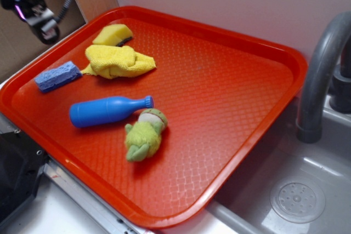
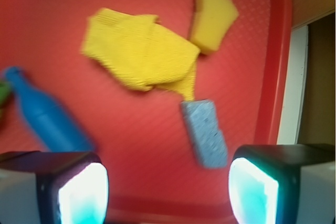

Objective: Grab the blue sponge.

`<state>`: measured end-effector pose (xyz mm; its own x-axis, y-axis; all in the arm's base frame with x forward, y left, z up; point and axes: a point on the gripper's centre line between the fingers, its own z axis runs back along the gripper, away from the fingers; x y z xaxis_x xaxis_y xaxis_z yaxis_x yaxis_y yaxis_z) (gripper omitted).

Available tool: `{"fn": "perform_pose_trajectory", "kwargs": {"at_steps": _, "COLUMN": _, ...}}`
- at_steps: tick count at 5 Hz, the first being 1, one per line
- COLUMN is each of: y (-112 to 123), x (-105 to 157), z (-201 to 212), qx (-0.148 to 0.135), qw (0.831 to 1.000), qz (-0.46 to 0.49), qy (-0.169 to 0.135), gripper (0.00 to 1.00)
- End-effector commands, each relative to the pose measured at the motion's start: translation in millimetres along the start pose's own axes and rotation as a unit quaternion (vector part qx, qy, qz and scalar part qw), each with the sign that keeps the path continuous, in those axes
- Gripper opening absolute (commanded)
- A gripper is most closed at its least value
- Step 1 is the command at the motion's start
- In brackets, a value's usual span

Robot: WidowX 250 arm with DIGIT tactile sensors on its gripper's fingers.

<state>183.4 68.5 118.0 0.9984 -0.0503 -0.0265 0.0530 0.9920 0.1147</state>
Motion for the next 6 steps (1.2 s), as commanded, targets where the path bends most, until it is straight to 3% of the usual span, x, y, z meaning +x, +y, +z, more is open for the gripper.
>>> {"fn": "perform_pose_trajectory", "kwargs": {"at_steps": 1, "y": 26, "x": 2, "z": -47, "qx": 0.013, "qw": 0.999, "qz": 0.019, "qy": 0.049, "gripper": 1.00}}
{"fn": "perform_pose_trajectory", "kwargs": {"at_steps": 2, "y": 35, "x": -5, "z": -76, "qx": -0.011, "qw": 0.996, "qz": 0.015, "qy": 0.085, "gripper": 1.00}}
{"fn": "perform_pose_trajectory", "kwargs": {"at_steps": 3, "y": 38, "x": -7, "z": -98, "qx": 0.016, "qw": 0.993, "qz": 0.017, "qy": 0.114, "gripper": 1.00}}
{"fn": "perform_pose_trajectory", "kwargs": {"at_steps": 4, "y": 41, "x": -5, "z": -107, "qx": 0.009, "qw": 0.991, "qz": 0.014, "qy": 0.130, "gripper": 1.00}}
{"fn": "perform_pose_trajectory", "kwargs": {"at_steps": 5, "y": 32, "x": -4, "z": -106, "qx": 0.008, "qw": 0.992, "qz": -0.006, "qy": 0.123, "gripper": 0.00}}
{"fn": "perform_pose_trajectory", "kwargs": {"at_steps": 6, "y": 28, "x": -6, "z": -103, "qx": 0.007, "qw": 0.993, "qz": -0.015, "qy": 0.119, "gripper": 0.00}}
